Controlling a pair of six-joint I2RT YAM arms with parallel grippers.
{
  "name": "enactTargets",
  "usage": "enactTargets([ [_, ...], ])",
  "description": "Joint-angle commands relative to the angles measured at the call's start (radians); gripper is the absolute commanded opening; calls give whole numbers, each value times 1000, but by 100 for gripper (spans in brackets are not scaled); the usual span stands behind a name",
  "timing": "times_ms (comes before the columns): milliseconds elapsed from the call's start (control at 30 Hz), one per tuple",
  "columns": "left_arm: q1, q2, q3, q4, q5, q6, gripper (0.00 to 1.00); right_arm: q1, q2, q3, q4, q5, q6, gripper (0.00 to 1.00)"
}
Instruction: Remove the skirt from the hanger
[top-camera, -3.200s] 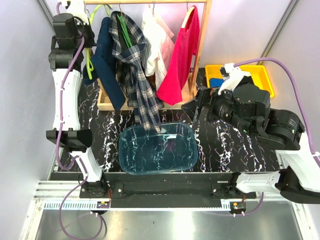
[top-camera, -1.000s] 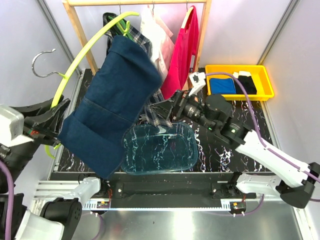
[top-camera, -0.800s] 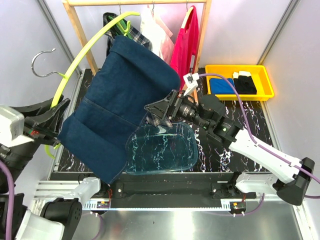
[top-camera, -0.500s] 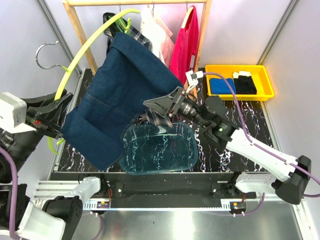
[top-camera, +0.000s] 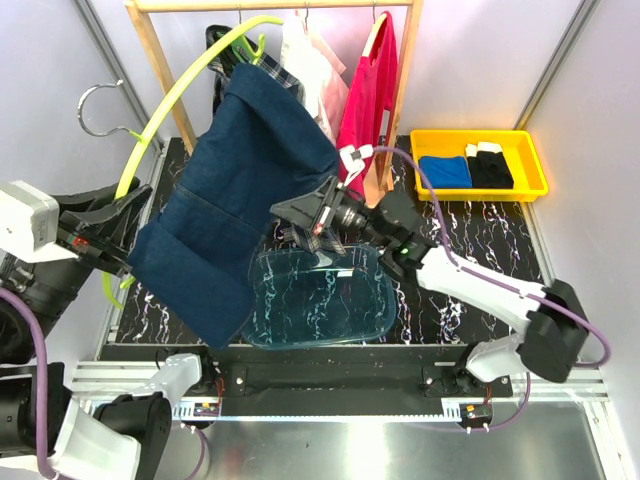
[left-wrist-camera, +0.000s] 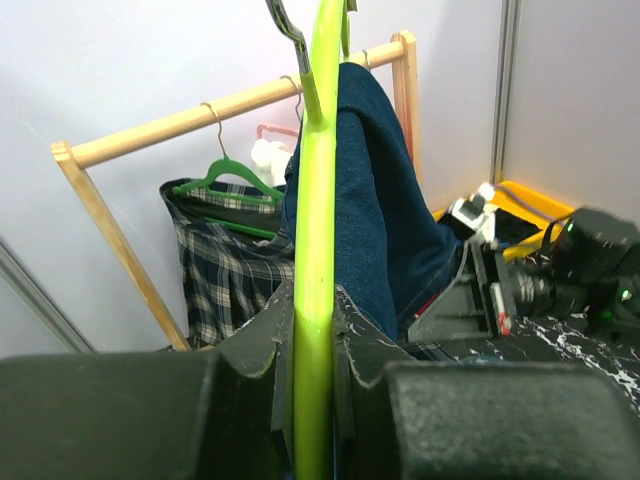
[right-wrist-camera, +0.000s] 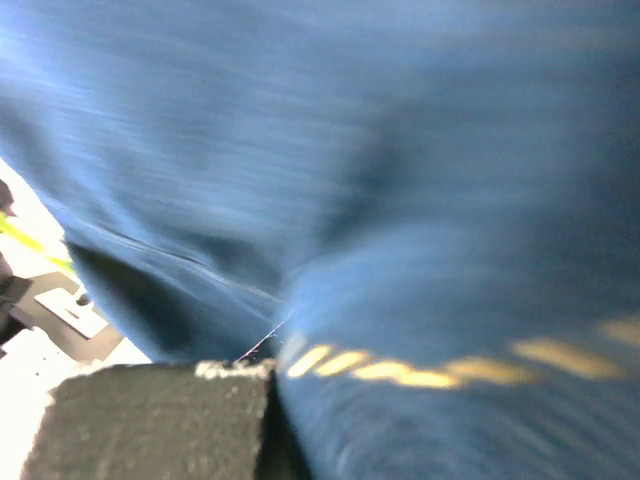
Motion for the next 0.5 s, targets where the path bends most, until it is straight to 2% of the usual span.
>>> enactTargets([
  [0, 5, -35, -33, 174, 2, 17, 0, -9, -142, 92, -47, 20, -149, 3],
  [67, 5, -32, -33, 174, 5, 16, 0, -9, -200, 90, -114, 93, -178, 63],
  [133, 7, -17, -11, 174, 11, 11, 0, -9, -236, 89, -189, 131, -227, 99],
  [467, 22, 43, 89, 192, 35, -4, 0, -9, -340, -42, -406, 246, -293, 100],
])
